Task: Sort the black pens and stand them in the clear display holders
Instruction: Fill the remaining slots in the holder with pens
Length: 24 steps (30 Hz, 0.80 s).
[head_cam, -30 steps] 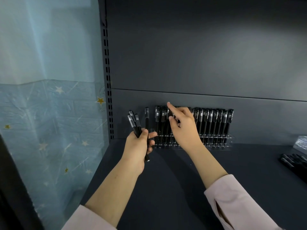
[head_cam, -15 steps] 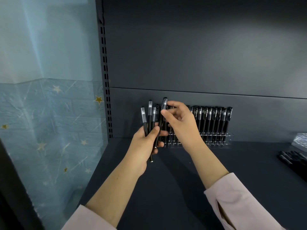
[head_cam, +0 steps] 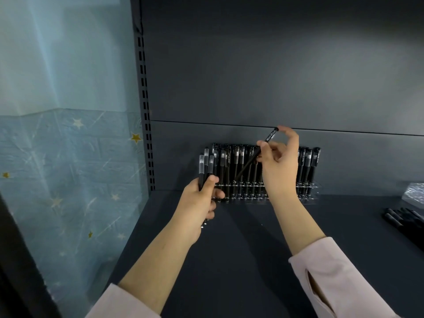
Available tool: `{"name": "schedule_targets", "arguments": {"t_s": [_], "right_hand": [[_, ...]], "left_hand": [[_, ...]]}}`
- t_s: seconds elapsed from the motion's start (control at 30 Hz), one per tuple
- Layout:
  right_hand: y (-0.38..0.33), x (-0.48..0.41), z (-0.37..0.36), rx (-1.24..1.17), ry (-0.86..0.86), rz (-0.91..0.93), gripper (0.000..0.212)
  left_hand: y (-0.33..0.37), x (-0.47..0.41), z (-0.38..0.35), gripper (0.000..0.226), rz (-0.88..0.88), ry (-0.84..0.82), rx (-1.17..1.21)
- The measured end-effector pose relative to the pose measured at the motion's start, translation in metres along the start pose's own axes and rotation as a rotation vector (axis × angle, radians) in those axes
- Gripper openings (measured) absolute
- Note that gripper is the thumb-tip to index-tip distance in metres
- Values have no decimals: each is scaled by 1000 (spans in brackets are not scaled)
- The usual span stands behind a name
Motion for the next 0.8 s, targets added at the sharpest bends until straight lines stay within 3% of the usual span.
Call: {"name": "schedule_targets", "arguments": {"t_s": [0.2,0.5,0.8], "right_hand": [[4,6,-1,156,-110,95,40],[10,10,-6,200,-206,108,41],[22,8,-8,381,-304,93,42]], "left_hand": [[0,-3,0,18,35,35,23],[-1,-7,-1,9,81,53,47],[-2,-5,-1,12,10,36,20]]}}
Point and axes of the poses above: each hand's wrist, its own x-axis away from the middle knuckle, its own z-axis out of the back of the hand, y = z × x, the point moved 2 cm from there along -x, towards the middle knuckle, and after that the axes turned 10 degrees about -x, right-handed, at the moved point
